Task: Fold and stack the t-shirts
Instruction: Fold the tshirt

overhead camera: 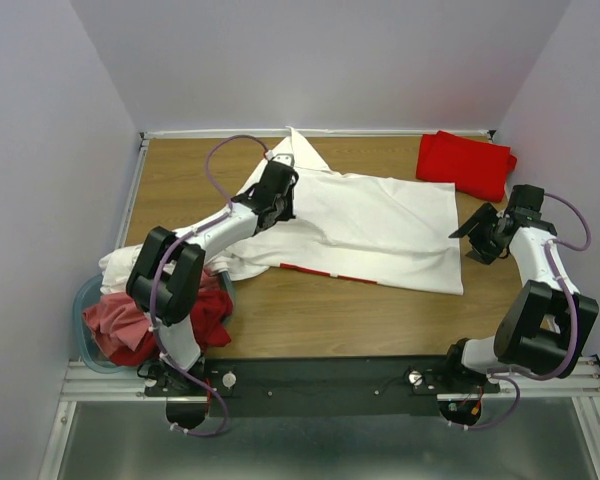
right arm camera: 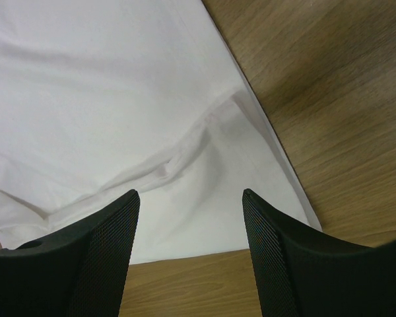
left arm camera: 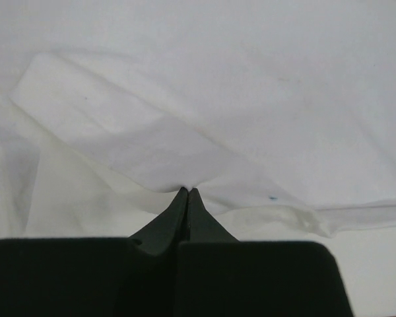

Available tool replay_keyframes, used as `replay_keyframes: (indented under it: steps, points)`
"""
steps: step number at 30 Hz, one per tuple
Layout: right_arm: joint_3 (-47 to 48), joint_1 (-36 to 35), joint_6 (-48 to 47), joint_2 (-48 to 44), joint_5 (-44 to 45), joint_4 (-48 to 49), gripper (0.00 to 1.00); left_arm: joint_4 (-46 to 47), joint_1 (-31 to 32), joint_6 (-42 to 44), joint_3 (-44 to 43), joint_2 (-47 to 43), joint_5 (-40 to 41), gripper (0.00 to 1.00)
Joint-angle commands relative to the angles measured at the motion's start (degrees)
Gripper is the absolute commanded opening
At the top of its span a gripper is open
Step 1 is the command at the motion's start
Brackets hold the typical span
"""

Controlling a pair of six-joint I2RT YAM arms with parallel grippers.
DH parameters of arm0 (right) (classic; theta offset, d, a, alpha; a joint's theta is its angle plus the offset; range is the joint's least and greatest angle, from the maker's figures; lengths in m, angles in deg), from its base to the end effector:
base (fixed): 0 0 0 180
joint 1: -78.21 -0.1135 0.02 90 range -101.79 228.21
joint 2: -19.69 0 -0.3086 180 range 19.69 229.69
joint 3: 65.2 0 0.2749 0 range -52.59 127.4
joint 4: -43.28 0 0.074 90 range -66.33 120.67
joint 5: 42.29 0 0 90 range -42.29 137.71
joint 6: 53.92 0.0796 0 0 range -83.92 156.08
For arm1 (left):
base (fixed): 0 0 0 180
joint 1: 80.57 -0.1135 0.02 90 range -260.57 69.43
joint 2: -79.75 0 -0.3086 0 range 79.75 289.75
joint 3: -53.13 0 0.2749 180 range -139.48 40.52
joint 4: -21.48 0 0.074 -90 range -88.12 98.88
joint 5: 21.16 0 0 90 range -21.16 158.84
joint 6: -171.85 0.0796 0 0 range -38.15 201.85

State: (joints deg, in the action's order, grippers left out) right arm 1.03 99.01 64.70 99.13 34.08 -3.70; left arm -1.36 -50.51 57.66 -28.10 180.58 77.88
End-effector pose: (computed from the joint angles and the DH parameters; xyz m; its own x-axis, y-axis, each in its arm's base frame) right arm 0.2930 -0.0912 0.2227 -0.5992 0.7256 -0.3384 0.5953 0.6864 0.4176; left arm 0.3954 -0.2144 0.2214 -0.6944 -0.0657 -0.7166 0.1204 0.9712 -0.2057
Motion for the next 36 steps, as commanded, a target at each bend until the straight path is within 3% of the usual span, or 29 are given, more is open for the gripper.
replay_keyframes:
  steps: [1, 18, 22, 24, 25, 27, 28, 31, 36]
  points:
    - [0.07, -0.23, -0.50, 0.45, -1.49, -0.96, 0.71, -2.76, 0.96, 2.91, -4.76, 4.54, 2.47, 0.00]
    - [0.87, -0.23, -1.20, 3.00, -1.75, -1.05, 0.71, -8.91, 4.48, 11.35, -27.44, 19.21, 2.83, 0.00]
    - [1.04, -0.23, -1.37, 3.09, -1.93, -1.05, 0.72, -9.80, 5.18, 12.93, -30.95, 22.12, 2.48, 0.07]
    - [0.87, -0.23, -1.55, 3.18, -2.10, -1.05, 0.72, -9.97, 5.62, 13.81, -32.62, 23.17, 2.39, 0.16]
    - [0.87, -0.23, -1.64, 3.18, -2.10, -1.05, 0.72, -9.97, 5.79, 13.90, -33.07, 23.44, 2.47, 0.38]
    - [0.60, -0.23, -1.55, 3.18, -2.28, -1.14, 0.72, -9.97, 6.32, 14.34, -34.21, 23.70, 2.91, 0.57]
    - [0.43, -0.23, -1.64, 3.09, -2.37, -1.05, 0.73, -9.97, 6.41, 14.43, -34.56, 23.79, 3.18, 0.73]
    - [0.16, -0.23, -1.81, 2.57, -1.76, -1.14, 0.73, -10.33, 6.67, 14.25, -35.79, 23.18, 3.88, 0.89]
    - [-0.28, -0.23, -2.34, 1.16, -0.61, -1.23, 0.75, -10.42, 6.59, 12.41, -34.84, 19.84, 4.93, 0.94]
